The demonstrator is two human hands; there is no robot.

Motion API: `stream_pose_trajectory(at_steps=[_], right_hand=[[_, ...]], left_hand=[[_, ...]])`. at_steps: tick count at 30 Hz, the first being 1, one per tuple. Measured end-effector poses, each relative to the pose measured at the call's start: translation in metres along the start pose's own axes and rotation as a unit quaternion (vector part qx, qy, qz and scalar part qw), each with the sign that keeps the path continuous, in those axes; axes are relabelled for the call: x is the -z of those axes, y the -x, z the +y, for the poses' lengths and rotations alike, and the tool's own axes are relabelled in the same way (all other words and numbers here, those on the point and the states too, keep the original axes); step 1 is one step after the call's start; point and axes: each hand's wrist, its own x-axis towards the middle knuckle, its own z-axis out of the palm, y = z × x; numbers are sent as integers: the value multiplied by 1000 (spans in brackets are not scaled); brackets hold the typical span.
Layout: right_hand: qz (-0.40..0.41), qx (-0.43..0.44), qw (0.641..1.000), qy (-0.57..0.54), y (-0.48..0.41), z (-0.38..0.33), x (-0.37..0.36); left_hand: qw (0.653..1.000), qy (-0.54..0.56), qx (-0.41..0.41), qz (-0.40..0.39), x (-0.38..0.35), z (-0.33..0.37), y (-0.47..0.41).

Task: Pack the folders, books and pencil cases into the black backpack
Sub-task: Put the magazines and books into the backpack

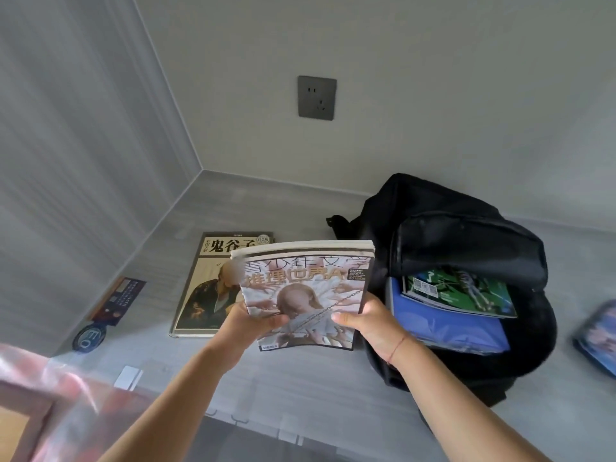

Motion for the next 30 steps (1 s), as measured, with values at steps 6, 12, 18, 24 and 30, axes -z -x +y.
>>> stream_pose_trajectory(at_steps=[6,12,18,24,30], right_hand=[[33,-13,996,87,5,2,-6],[76,101,990,68,32,-40,24],[166,100,980,39,79,-29,93],[193,47,976,-86,139,8,160],[250,38,940,-228,184,41,195]], left_hand=[[997,-26,8,75,-10,6,-5],[1000,9,10,7,-38,60,-7],[995,-38,86,-32,-124,64,1],[928,-316,-196,34,-182,53,-22],[675,-670,-307,-36,-219,52,-82]])
